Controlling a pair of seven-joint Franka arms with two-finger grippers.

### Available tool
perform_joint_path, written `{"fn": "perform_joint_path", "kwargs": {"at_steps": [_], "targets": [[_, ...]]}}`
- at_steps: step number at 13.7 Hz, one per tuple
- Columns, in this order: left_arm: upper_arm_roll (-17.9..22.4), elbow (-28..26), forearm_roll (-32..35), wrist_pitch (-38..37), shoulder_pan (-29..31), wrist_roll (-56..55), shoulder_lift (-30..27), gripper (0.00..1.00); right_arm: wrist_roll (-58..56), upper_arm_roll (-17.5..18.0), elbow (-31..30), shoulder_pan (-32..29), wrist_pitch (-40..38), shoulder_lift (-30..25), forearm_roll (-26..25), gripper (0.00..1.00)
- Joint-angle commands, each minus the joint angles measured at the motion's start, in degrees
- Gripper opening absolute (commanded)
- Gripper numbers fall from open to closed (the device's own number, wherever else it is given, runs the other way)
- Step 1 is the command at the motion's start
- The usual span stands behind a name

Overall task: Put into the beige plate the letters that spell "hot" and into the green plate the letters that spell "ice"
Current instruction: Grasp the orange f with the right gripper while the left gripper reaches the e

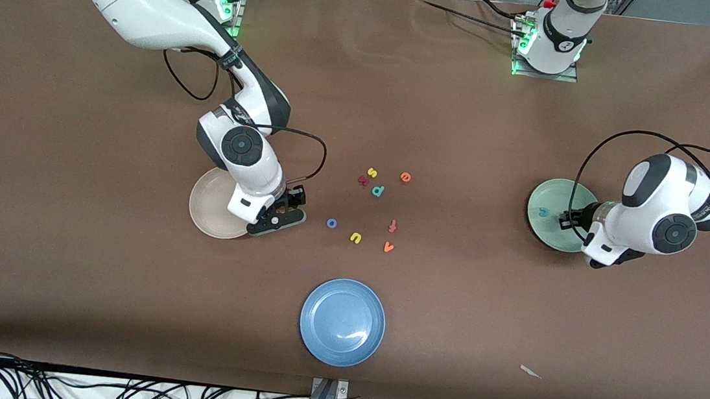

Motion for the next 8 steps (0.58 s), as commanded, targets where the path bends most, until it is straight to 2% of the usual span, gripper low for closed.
{"fn": "perform_joint_path", "kwargs": {"at_steps": [1, 4, 8], "targets": [[-0.84, -0.23, 1.36, -0.43, 0.24, 0.28, -0.23, 1.00, -0.80, -0.20, 2.37, 0.58, 1.47, 2.11, -0.83, 0.71], [-2.94, -0.14, 0.39, -2.00, -2.03, -3.65, -0.76, 1.00, -1.15, -0.20, 2.37, 0.23, 1.48, 2.20, -0.83, 0.71], [-7.25, -0.31, 0.31, -2.71, -6.17, -19.01, -0.58, 0.98, -2.56, -0.20, 1.85, -0.48, 4.37, 2.81, -1.01, 0.66]]}}
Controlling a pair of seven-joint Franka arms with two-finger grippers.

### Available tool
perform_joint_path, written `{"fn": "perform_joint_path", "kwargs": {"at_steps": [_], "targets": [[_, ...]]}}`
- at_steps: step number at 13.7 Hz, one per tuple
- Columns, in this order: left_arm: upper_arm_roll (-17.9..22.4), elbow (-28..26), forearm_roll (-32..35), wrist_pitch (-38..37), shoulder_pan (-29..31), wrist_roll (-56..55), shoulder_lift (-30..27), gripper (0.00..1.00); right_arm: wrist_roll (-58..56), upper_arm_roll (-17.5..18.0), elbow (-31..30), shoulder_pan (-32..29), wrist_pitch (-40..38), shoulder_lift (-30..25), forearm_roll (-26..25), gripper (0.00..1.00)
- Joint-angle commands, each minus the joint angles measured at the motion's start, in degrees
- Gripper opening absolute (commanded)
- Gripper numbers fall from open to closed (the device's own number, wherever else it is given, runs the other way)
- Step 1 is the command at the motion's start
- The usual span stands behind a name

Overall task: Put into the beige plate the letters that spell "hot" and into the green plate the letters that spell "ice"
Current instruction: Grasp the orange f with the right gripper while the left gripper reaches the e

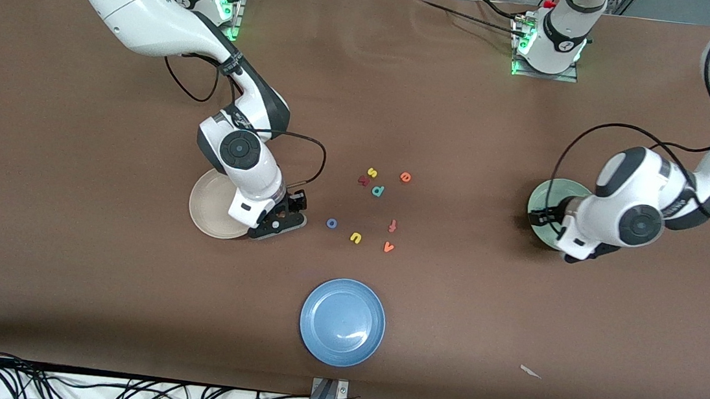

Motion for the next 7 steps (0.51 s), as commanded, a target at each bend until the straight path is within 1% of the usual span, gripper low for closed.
{"fn": "perform_joint_path", "kwargs": {"at_steps": [1, 4, 5, 7], "targets": [[-3.00, -0.33, -0.46, -1.20, -3.36, -10.84, -0.49, 0.97, -1.48, 0.13, 0.99, -0.40, 2.36, 1.64, -0.90, 0.66], [-3.80, 0.11, -5.47, 0.37, -7.06, -20.69, -0.67, 0.98, -2.97, 0.04, 0.38, -0.84, 2.27, 1.55, -0.90, 0.66], [-4.76, -0.24, -6.00, 2.38, -8.02, -24.11, -0.58, 0.98, -3.24, -0.57, 0.29, -0.93, 2.27, 1.46, -0.90, 0.66], [-4.86, -0.77, -6.01, 3.63, -12.49, -29.14, -0.49, 0.98, -4.12, -0.93, -1.11, -1.28, 2.36, 1.03, -1.25, 0.66]]}}
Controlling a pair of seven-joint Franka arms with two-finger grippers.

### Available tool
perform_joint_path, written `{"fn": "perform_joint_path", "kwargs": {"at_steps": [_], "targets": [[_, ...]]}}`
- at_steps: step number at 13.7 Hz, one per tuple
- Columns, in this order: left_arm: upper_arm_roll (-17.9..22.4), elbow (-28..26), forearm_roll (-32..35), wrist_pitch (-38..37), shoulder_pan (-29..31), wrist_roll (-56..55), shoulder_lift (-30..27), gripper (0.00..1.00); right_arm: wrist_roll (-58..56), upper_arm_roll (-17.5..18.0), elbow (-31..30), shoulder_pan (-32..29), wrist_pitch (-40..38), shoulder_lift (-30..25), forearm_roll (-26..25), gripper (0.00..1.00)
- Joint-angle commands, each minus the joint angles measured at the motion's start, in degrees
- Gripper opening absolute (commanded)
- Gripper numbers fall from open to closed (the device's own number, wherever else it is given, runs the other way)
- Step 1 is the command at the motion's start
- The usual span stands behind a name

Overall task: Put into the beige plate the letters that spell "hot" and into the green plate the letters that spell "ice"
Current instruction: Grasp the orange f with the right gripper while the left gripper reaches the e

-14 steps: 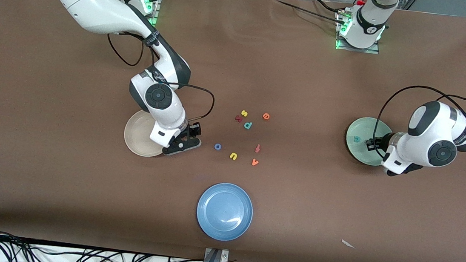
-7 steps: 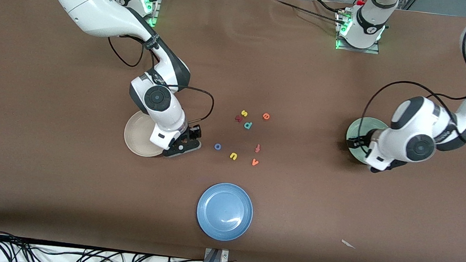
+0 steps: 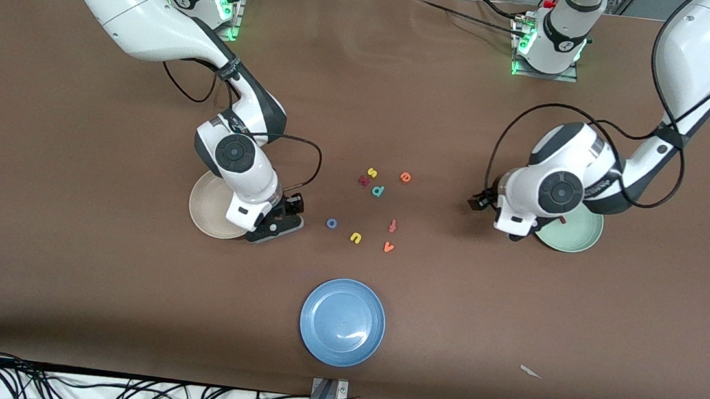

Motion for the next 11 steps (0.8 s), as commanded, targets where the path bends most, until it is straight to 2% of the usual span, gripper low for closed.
{"fn": "perform_joint_path", "kwargs": {"at_steps": [1, 3, 8, 9, 11], "targets": [[-0.25, -0.81, -0.90, 1.29, -5.49, -6.12, -0.50, 0.98, -1.75, -0.01, -2.09, -1.30, 0.86, -0.33, -1.16, 0.65], [-0.17, -1.25, -0.55, 4.35, -9.54, -9.72, -0.41, 0.98, -1.75, -0.01, -3.15, -1.39, 0.86, -0.86, -1.16, 0.62], [1.24, -1.43, -0.28, 14.89, -15.52, -11.15, 0.38, 0.96, -1.66, 0.08, -6.66, -1.56, 1.04, -2.61, -1.07, 0.62], [3.33, -1.34, 0.15, 17.96, -17.79, -11.85, 0.81, 0.96, -1.66, -0.01, -7.89, -1.65, 1.47, -3.23, -1.07, 0.61], [10.70, -1.34, 4.01, 20.18, -24.99, -14.12, 1.08, 0.96, -1.75, -0.01, -9.83, -2.35, 2.88, -4.28, -1.07, 0.57]]}}
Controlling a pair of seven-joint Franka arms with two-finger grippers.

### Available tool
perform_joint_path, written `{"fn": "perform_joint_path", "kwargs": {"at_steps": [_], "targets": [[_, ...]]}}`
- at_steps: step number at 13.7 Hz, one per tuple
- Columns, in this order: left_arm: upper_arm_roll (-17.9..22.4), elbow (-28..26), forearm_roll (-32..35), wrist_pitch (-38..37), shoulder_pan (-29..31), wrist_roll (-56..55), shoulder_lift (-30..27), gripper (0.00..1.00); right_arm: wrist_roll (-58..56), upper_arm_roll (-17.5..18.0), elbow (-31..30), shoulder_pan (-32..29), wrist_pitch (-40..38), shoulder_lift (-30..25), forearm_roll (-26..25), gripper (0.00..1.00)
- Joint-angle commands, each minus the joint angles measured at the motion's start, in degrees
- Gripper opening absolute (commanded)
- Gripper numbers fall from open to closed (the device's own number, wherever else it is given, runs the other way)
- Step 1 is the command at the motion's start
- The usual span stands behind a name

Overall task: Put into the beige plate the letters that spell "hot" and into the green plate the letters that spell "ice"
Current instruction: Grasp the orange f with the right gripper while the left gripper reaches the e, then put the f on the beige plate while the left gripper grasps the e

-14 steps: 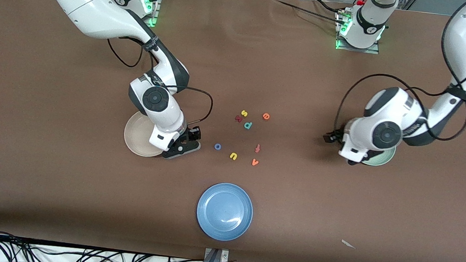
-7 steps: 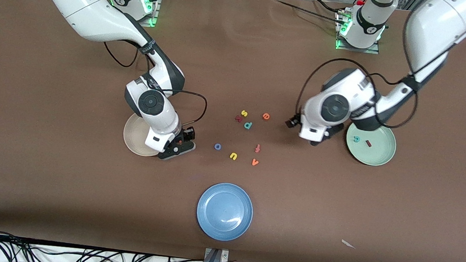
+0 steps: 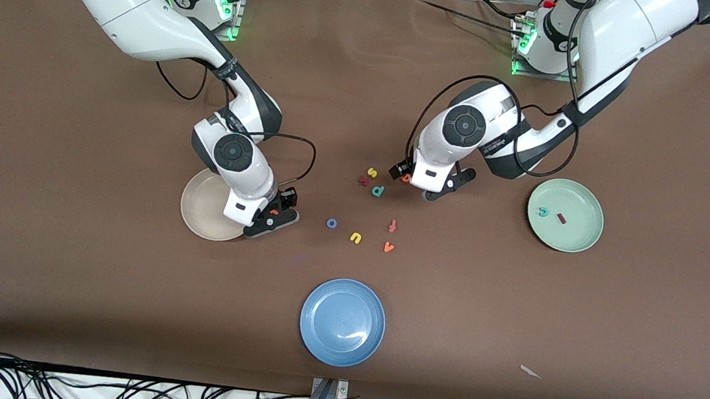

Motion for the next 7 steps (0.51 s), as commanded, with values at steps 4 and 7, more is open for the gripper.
{"fn": "perform_joint_path", "kwargs": {"at_steps": [4, 7], "targets": [[8.44, 0.13, 3.22, 6.89, -7.47, -3.62, 2.01, 0.92, -0.54, 0.27, -4.49, -1.43, 2.11, -2.72, -0.45, 0.30], [8.44, 0.13, 3.22, 8.57, -7.56, -3.70, 3.59, 0.88, 0.16, 0.36, -4.23, -1.43, 2.11, -2.72, -0.28, 0.09]]}}
